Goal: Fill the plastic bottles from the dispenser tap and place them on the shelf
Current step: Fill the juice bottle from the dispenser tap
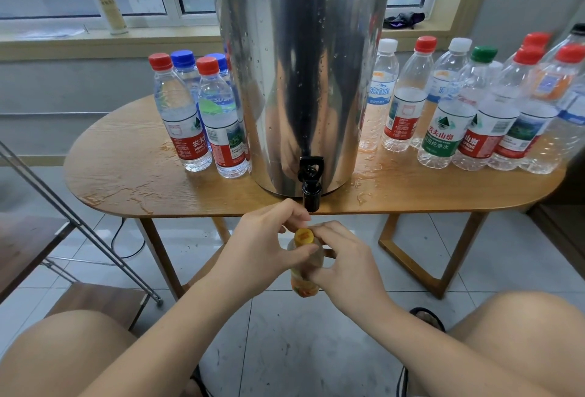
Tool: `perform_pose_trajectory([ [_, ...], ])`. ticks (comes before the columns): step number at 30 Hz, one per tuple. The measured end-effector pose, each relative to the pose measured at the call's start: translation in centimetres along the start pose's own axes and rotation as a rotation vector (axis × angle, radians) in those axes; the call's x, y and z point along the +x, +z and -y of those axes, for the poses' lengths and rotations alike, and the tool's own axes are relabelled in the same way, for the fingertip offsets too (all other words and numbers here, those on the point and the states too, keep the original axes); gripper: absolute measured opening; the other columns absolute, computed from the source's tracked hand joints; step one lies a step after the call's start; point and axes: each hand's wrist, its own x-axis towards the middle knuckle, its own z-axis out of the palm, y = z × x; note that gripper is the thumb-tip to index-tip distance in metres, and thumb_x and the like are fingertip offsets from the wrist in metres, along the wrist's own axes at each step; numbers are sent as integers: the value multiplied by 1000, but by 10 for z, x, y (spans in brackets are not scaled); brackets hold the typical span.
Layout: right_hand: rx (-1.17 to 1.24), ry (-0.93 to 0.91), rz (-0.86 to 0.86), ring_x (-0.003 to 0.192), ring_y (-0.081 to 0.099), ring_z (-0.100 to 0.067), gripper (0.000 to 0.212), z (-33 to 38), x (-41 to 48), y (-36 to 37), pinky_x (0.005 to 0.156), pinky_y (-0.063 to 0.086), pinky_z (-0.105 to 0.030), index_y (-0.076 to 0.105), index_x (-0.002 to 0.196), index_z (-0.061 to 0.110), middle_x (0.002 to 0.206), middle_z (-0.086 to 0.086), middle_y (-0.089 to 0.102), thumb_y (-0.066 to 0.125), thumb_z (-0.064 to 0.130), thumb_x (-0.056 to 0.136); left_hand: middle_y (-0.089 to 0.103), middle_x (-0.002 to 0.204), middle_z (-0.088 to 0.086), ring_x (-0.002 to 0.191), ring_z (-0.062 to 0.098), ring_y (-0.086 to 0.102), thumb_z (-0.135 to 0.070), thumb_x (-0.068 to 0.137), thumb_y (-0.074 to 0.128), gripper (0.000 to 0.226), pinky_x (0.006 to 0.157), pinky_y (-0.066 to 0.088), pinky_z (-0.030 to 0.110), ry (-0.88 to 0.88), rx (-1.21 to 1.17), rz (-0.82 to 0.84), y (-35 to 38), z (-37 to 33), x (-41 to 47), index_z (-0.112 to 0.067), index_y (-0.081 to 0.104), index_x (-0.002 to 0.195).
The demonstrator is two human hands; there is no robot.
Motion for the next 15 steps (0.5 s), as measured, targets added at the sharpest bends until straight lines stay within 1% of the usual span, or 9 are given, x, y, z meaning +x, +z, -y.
perform_pose_trajectory([
  [2, 1, -2, 7, 108, 65, -11, 30, 1, 0, 1, 88, 59, -40, 75, 109, 37, 116, 19, 66, 84, 29, 82, 71, 95, -25, 100, 2, 66, -40, 84, 92, 38, 82, 53, 14, -19, 16, -49, 3, 0, -1, -40, 66, 112],
  [6, 15, 11, 13, 105, 66, -10, 32, 2, 0, 2, 85, 60, -40, 75, 108, 37, 114, 19, 66, 84, 24, 81, 74, 90, -24, 98, 1, 68, -33, 83, 94, 41, 84, 52, 10, -28, -22, -59, 4, -1, 0, -38, 68, 115],
  [10, 2, 21, 1, 103, 65, -12, 36, 0, 0, 2, 84, 60, -42, 75, 109, 36, 112, 17, 65, 85, 23, 77, 76, 96, -28, 98, 2, 69, -28, 84, 94, 46, 84, 55, 14, -9, -30, -40, 4, -2, -2, -39, 67, 120],
  [15, -7, 34, -10, 102, 65, -11, 38, 0, -1, 1, 81, 60, -41, 75, 110, 36, 111, 18, 65, 85, 21, 76, 77, 104, -29, 101, 1, 71, -23, 85, 93, 50, 87, 57, 17, 5, -53, -9, 3, -1, -2, -40, 64, 122],
])
